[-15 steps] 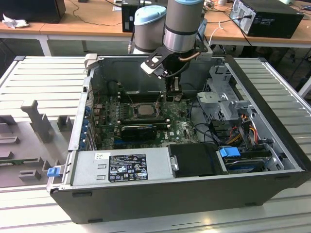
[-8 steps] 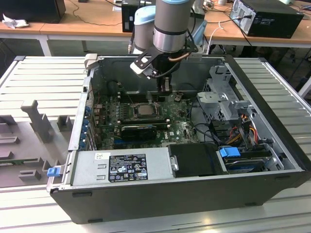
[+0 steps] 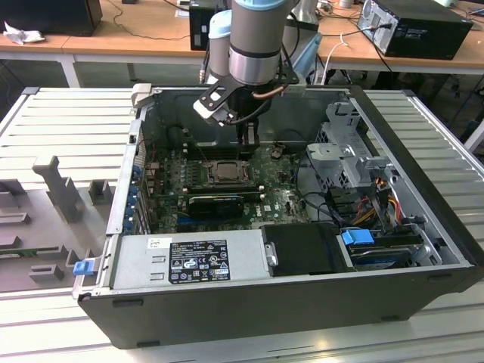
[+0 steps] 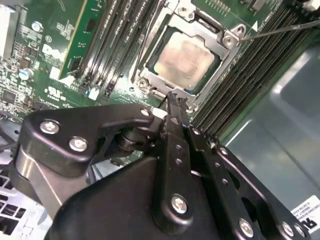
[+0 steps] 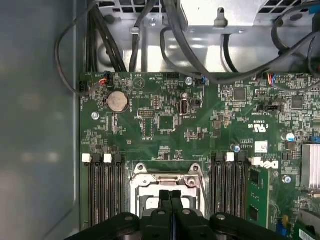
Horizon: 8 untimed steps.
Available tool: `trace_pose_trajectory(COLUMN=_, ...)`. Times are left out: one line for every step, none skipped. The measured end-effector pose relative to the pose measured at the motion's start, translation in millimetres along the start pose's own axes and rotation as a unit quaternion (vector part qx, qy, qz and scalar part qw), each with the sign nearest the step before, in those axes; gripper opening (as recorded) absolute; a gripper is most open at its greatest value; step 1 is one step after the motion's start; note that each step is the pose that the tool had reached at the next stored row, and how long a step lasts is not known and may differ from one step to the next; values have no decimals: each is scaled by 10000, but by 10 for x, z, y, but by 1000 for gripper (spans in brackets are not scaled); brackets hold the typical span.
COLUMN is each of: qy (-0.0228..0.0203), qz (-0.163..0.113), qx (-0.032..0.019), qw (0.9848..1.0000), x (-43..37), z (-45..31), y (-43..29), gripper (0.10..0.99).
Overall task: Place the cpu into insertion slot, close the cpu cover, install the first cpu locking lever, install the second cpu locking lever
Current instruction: 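Close the cpu cover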
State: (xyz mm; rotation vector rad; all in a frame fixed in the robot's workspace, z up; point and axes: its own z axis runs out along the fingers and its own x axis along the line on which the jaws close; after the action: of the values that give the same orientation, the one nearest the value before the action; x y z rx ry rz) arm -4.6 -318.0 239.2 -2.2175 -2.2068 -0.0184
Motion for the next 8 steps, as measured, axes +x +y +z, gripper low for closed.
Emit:
trace_pose_trajectory(qy=3, qz=-6, qx=1, qw=10000, x=0, z=5, y=-13, gripper=106)
trace_pose_trajectory(qy=4, qz=-12, qx=1, qw=10000, x=-1, z=8, y=-28, gripper=106)
trace_pose_trajectory(qy=5, qz=-21, qx=1, qw=10000, x=-1, z=11, y=-48, gripper=106)
trace_pose_trajectory(qy=6, qz=-32, qx=1, qw=10000, x=0, z=16, y=-67, gripper=106)
trace_pose_trajectory(qy=6, qz=-52, qx=1, qw=10000, x=-1, z=24, y=-94, gripper=106)
trace_pose_trajectory(qy=6, qz=-71, qx=2, qw=10000, x=-1, z=30, y=-110, gripper=106)
trace_pose_trajectory(qy=6, qz=-115, qx=2, qw=9999, x=-1, z=40, y=-122, gripper=106)
trace_pose_trajectory(qy=7, qz=-165, qx=3, qw=9999, x=-1, z=47, y=-124, gripper=106)
